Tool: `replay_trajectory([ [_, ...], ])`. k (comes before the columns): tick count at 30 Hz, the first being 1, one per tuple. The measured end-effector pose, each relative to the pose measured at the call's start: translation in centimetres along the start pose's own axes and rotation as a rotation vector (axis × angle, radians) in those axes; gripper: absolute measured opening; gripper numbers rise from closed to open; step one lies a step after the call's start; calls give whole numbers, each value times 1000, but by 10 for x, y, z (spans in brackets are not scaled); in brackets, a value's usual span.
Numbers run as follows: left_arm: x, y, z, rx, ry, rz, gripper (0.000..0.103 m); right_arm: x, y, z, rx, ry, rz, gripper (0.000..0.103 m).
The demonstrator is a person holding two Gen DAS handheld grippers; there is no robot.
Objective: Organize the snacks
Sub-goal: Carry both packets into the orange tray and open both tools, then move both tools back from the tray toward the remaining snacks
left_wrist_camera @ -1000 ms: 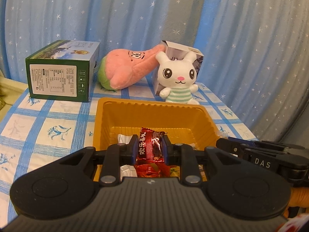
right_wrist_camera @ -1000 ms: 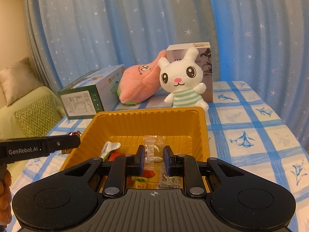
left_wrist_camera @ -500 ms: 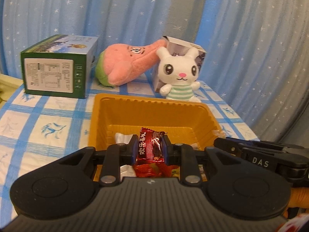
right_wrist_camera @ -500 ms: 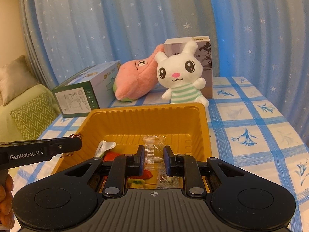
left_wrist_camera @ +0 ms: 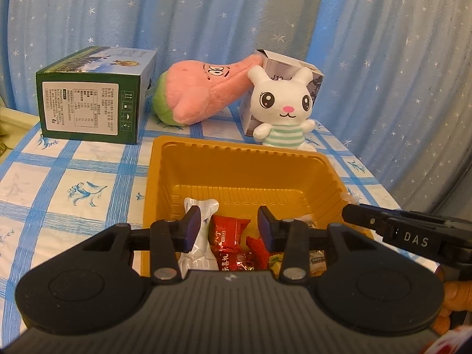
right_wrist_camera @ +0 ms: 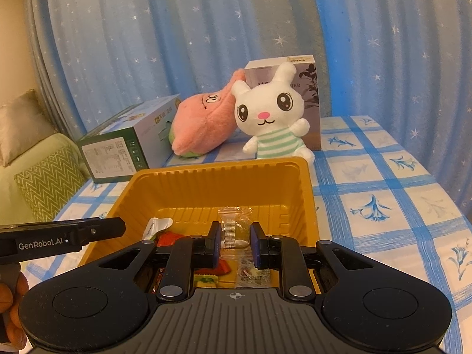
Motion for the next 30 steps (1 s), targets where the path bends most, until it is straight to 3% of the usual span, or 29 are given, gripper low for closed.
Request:
replay_trajectory([
  [11,2,0,0,1,2,-1,38,0,-1,0,16,17,0,21],
  [18,1,0,0,-1,9,-5,42,12,0,1,44,64,-88,22],
  [19,1,0,0,-1,11,-6,44,14,1,1,45,59,-103,28],
  [21,0,0,1,-1,15,-10,44,19,3,3,58,41,-124,51],
  [30,1,-2,3,-5,22,-30,46,30,5,8,72,-12,-156,52],
])
Point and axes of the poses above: each gripper's, at about its wrist camera, not at the fingertips, and z roughly against the way its jaws point, x to its right, y to its top, the point moved 2 cm from there along -z, roughly the way its jaws point, and after that the axes turned 4 degrees about -x, right-handed, at the moved point
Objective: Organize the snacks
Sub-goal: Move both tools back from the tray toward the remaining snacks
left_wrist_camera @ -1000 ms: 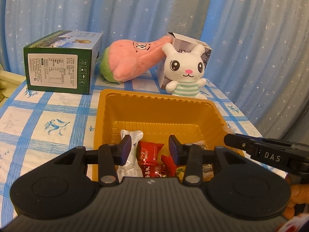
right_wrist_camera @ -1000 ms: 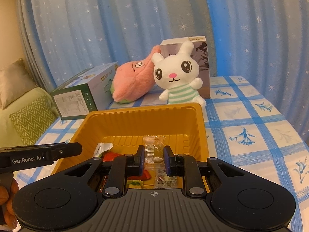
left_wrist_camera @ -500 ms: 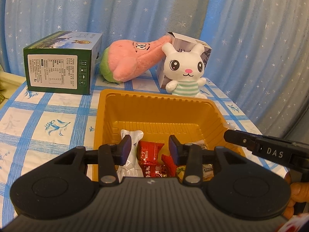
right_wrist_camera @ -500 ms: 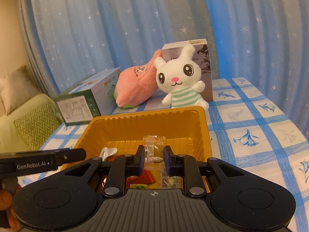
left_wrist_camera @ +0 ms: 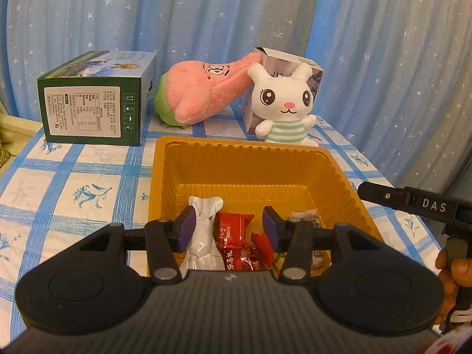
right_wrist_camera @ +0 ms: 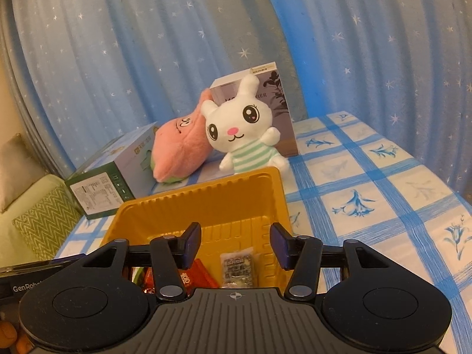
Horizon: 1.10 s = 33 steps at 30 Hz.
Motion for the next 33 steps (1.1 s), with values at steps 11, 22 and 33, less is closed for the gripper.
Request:
replay_trajectory([
  [11,5,-2,5,5,0,-21,46,1,0,8,28,-22,5,52],
  [22,16,-14,29,12,-13,-65,48,8,-12,35,37,-52,23,52],
  [33,21,-54,63,-28,-17,-107,50,27,-42,94,33,-96,53,52],
])
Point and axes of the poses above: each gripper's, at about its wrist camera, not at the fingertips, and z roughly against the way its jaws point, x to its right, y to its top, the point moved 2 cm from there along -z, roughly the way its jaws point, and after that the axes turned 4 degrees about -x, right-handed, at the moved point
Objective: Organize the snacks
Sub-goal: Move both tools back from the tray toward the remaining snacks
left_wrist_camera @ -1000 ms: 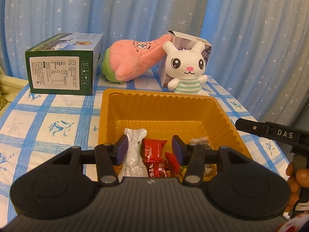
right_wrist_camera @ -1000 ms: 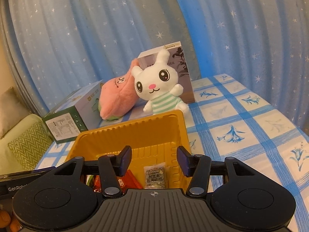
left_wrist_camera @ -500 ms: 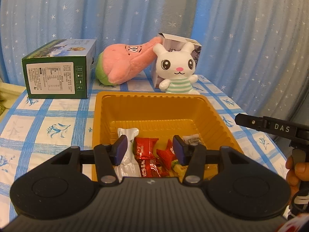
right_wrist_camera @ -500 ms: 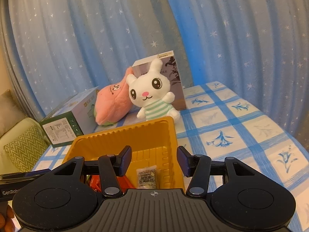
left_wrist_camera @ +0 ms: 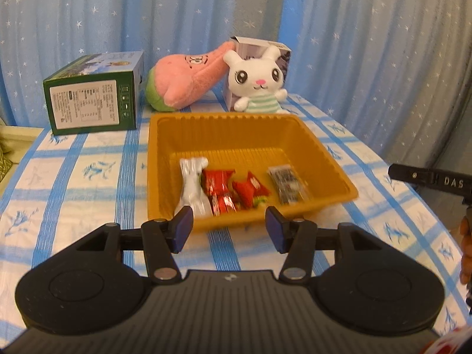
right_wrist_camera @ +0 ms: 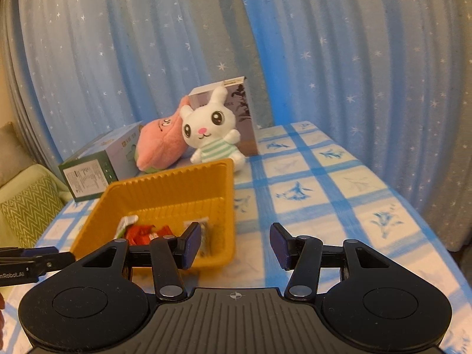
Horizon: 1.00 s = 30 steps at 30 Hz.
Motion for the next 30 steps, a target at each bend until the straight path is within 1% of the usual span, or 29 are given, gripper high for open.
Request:
replay_trajectory([
  [4,9,-18,17,0,-7,-19,52,6,-15,21,-4,-14,7,52],
  [9,19,-45,34,-20,-6,-36,53,9,-42,46,-27,-23,15,52],
  [17,26,-86,56,-49,-7,-42,53,10,-79,74,-76,-24,18,52],
  [25,22,-118,77,-66,10,-13,54,0,-103,85,-122,-9,32,52],
  [30,22,-130,81,-92,9,-29,54,-17,-119,81,-203,20,99,52],
])
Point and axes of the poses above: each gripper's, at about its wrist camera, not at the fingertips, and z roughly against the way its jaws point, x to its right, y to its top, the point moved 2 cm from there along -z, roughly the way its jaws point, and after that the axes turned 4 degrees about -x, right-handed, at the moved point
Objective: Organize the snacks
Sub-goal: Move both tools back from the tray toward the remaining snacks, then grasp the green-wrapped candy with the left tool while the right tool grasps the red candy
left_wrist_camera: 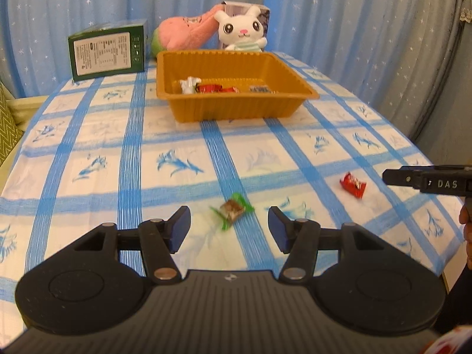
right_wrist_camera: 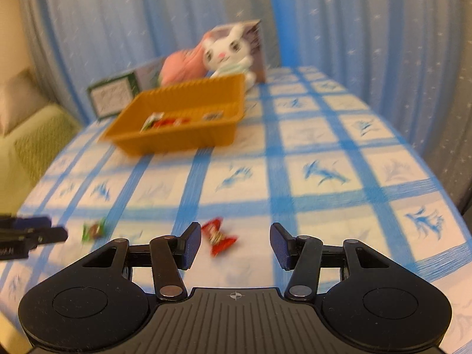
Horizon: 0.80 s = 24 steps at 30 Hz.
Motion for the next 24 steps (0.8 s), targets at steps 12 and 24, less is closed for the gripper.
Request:
replay_trajectory([
  [12,-2,-7,-10,-28,9,-44,54,-26,-15,-15,-51,-9,140,60],
  [24,3,8,-42,-40,32,-184,53,-20,-13,-25,-70,-18,129,60],
])
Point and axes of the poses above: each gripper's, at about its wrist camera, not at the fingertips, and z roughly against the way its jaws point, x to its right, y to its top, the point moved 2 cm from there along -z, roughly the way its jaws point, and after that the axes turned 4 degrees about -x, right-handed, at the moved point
